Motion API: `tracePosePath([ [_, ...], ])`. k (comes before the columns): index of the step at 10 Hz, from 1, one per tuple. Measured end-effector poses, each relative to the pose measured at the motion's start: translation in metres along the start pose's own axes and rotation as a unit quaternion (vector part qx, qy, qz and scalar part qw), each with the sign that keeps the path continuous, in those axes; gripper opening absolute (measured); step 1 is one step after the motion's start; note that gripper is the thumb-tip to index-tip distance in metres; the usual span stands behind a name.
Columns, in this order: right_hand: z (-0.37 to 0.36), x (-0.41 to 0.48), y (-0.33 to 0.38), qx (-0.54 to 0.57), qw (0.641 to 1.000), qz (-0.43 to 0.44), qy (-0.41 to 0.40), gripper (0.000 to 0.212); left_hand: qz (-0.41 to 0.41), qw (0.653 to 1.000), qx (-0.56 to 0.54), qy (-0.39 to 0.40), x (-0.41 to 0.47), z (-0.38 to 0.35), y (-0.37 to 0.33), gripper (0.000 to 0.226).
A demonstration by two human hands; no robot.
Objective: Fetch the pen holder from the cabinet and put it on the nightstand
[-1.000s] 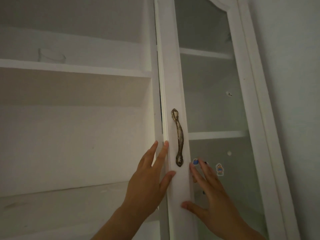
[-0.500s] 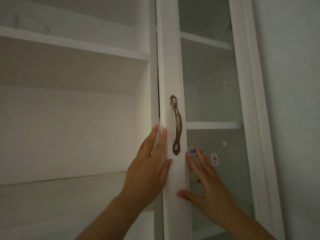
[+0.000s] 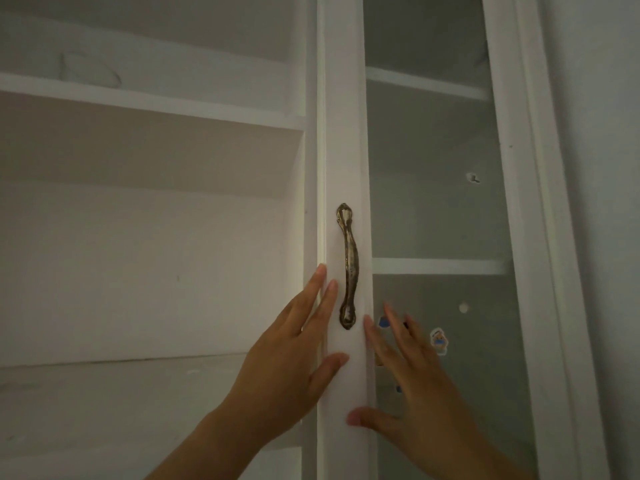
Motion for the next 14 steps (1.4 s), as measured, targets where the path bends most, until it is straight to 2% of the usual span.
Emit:
tracePosePath([
  [2, -0.004, 0.002, -0.002, -0.002, 1.0, 0.012, -0.002, 0.096, -0.008, 0.999, 0.026, -0.018, 0.0, -0.006, 0.007, 0.077],
  [4, -0.015, 0.012, -0.001, -0.038, 0.999, 0.01, -0.008, 0.098, 0.03, 0.997, 0.069, -0.021, 0.004, -0.008, 0.012, 0.081],
  [8, -0.018, 0.014, 0.001, -0.031, 0.999, 0.004, -0.011, 0.099, 0.065, 0.996, 0.053, 0.016, 0.005, -0.006, 0.004, 0.078],
  [10, -0.01, 0.008, -0.005, -0.018, 0.999, 0.026, -0.009, 0.089, 0.098, 0.992, 0.076, 0.025, 0.001, -0.005, -0.004, 0.075],
  [12, 0.01, -0.009, -0.015, 0.077, 0.996, 0.035, -0.008, 0.074, 0.161, 0.981, 0.084, 0.072, -0.016, -0.008, -0.028, 0.075],
  [13, 0.018, -0.026, -0.027, 0.099, 0.994, 0.049, -0.005, 0.068, 0.165, 0.976, 0.11, 0.095, -0.025, -0.006, -0.043, 0.077],
  [14, 0.03, -0.04, -0.036, 0.104, 0.992, 0.069, 0.011, 0.064, 0.182, 0.969, 0.121, 0.114, -0.03, -0.005, -0.063, 0.089],
])
Point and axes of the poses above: each hand's wrist, its own x-axis towards the middle knuckle, its own z-axis out of the back of the hand, y = z × x, the point moved 3 cm from there along x, towards the middle knuckle, and after that the axes turned 13 degrees about -x, right-handed, at the moved point
